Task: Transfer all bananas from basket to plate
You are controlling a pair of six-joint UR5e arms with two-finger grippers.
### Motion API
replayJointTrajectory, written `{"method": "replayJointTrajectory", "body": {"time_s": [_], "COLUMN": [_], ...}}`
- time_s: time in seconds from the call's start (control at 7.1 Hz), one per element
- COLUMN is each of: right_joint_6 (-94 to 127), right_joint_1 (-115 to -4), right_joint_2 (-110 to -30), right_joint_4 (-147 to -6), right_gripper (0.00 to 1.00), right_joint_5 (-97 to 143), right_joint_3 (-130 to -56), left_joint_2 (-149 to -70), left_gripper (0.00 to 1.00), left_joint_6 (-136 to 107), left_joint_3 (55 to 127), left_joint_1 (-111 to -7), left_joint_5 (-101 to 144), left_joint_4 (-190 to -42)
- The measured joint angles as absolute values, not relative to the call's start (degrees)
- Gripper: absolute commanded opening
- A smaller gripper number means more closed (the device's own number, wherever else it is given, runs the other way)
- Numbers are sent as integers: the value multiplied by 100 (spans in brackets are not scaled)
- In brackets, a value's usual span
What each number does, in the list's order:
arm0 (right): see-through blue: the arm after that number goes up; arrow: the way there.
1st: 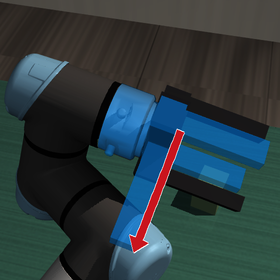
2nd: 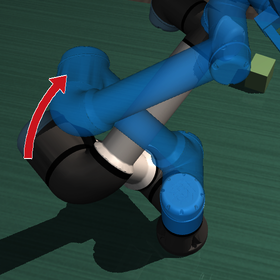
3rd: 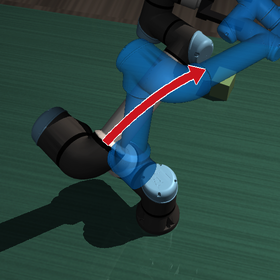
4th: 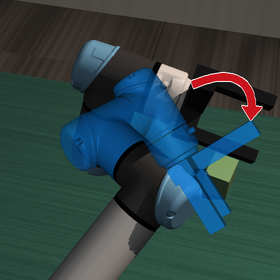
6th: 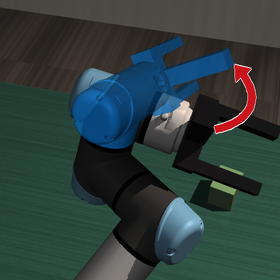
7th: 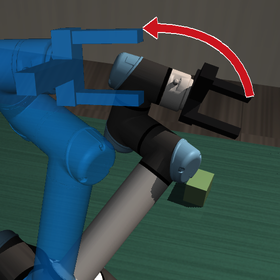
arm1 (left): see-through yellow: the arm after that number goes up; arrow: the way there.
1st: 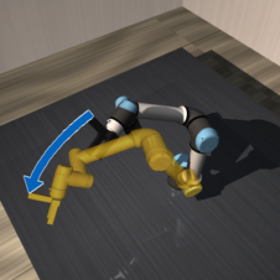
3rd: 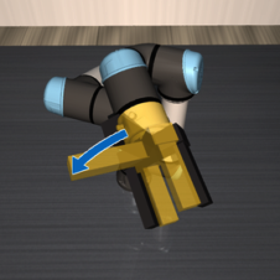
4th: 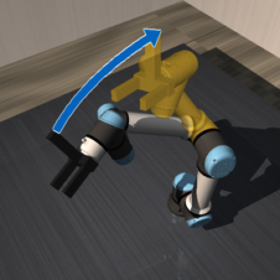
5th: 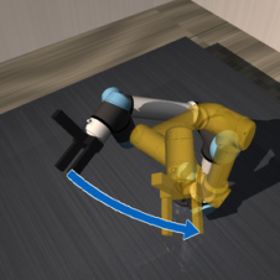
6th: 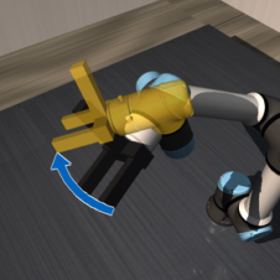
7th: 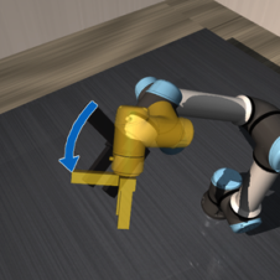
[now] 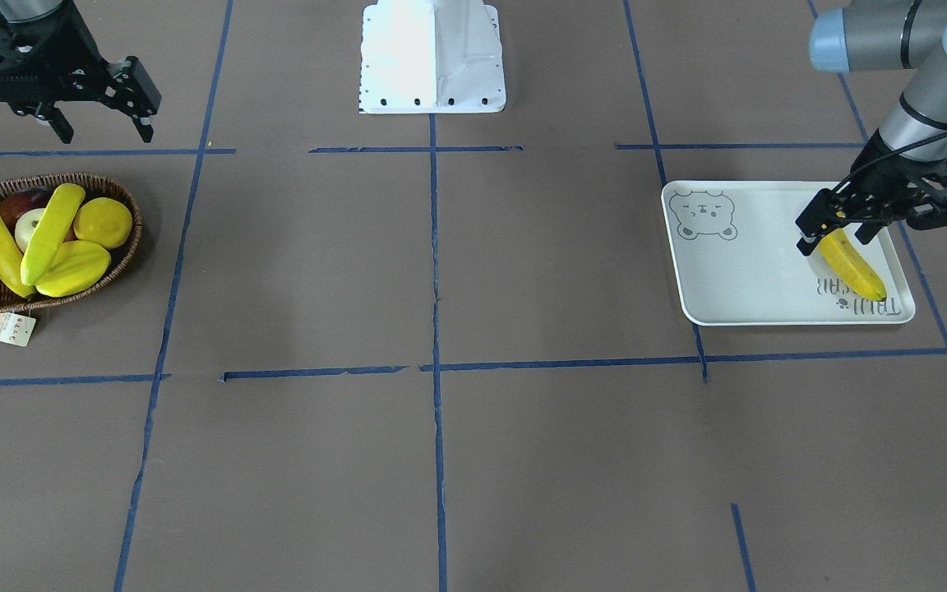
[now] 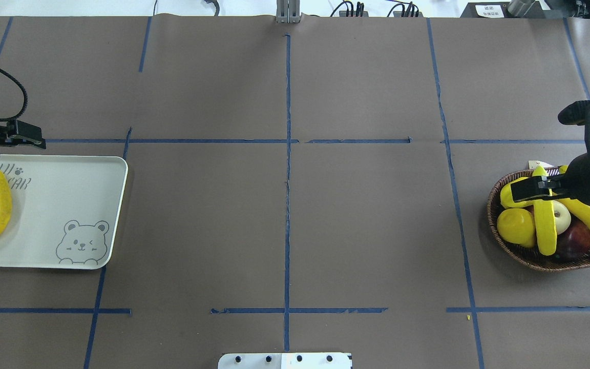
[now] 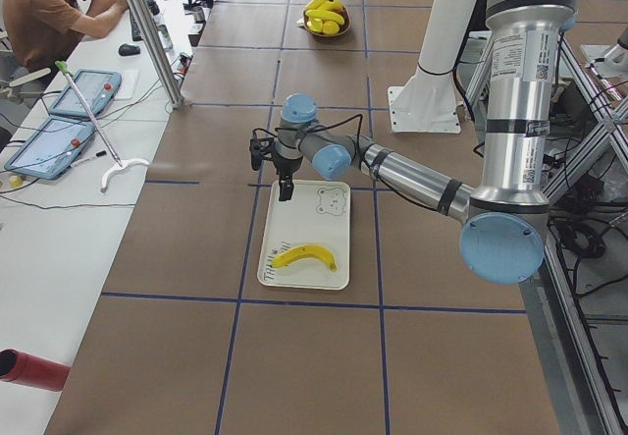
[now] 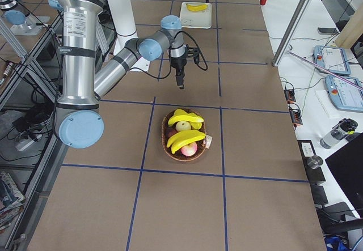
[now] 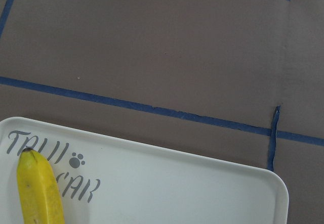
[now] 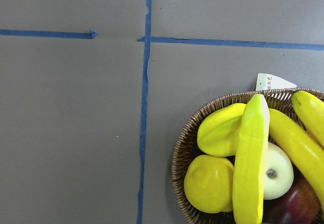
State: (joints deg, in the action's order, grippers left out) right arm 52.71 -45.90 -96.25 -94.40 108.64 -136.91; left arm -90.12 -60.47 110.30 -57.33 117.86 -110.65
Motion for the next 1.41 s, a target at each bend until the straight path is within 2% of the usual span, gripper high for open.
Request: {"method": "replayJointTrajectory", "body": {"time_s": [0.84, 1.41], "right_joint_6": [6301, 6383], "right_joint_1": [-4097, -3657], "right_joint_2": [-10499, -10664], "right_joint_4": [-7109, -6832], "right_gripper": [99, 99], "right_joint_5": [10154, 9709], "right_joint_3": [-12588, -12106], "left_joint_2": [-9183, -9202], "left_gripper": [100, 100], "left_joint_6": [-6301, -6302], "left_joint_3": [11058, 11058], "left_joint_1": [-5573, -5572], "left_joint_5": [11786, 11786], "left_joint_4": [-11057, -11057]}}
